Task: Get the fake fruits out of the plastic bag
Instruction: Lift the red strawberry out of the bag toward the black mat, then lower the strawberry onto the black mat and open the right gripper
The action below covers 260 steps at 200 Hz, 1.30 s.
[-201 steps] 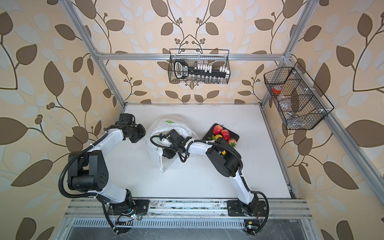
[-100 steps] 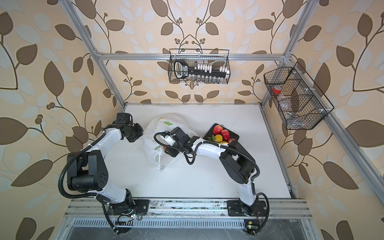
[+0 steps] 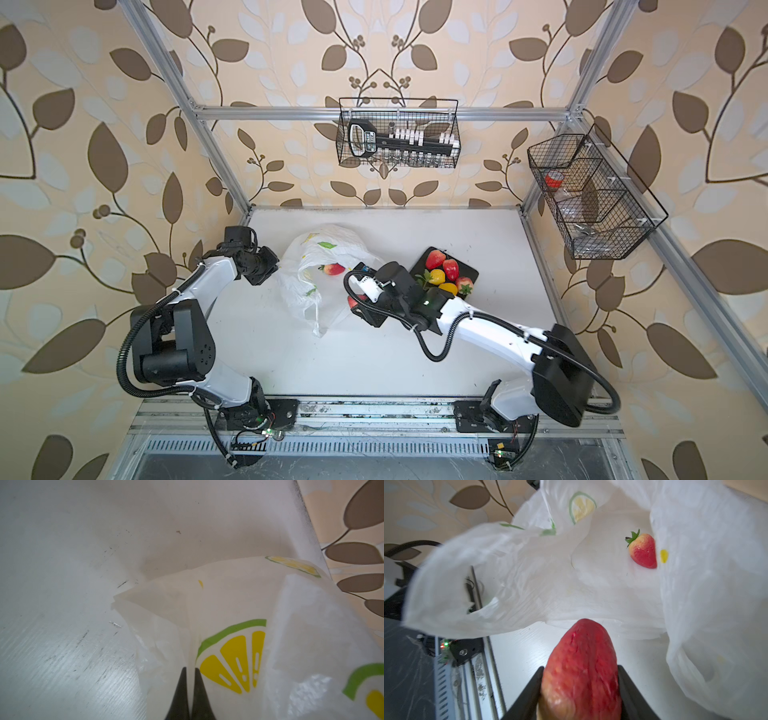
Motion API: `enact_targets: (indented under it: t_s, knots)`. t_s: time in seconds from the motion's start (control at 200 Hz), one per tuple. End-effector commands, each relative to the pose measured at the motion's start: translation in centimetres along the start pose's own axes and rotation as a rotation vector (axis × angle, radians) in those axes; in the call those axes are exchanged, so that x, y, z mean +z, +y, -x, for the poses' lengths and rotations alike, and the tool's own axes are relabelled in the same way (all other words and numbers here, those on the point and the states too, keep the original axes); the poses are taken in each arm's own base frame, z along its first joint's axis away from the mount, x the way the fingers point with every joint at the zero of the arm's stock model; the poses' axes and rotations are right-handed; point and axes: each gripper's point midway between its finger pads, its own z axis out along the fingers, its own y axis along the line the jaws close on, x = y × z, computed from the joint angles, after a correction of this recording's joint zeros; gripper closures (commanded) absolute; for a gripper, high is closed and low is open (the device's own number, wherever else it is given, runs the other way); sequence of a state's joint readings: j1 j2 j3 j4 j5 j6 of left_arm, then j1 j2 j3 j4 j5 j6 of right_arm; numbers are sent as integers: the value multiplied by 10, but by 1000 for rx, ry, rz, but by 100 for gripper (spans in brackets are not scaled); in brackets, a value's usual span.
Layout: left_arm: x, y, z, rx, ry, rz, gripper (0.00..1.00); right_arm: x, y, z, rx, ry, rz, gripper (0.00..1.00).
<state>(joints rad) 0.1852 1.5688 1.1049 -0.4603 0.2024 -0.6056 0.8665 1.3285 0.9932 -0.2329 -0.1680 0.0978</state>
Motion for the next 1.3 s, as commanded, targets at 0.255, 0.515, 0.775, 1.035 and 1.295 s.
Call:
enact_targets:
  t_s: [0.255, 0.515, 0.775, 1.035, 1.295]
  knots:
    - [-5, -8, 14, 9, -26, -16, 100, -79, -78, -1, 236, -114, -370, 63]
    - [-8, -8, 8, 5, -13, -35, 100, -46, -152, -12, 417, -51, -685, 65]
    - [-14, -9, 5, -2, -11, -45, 100, -6, -203, -22, 432, 15, -966, 62]
    - [-16, -11, 5, -3, -9, -53, 100, 19, -229, -55, 430, 127, -1116, 59]
    - [-15, -8, 4, 26, -8, -37, 100, 31, -244, -85, 438, 207, -1168, 58]
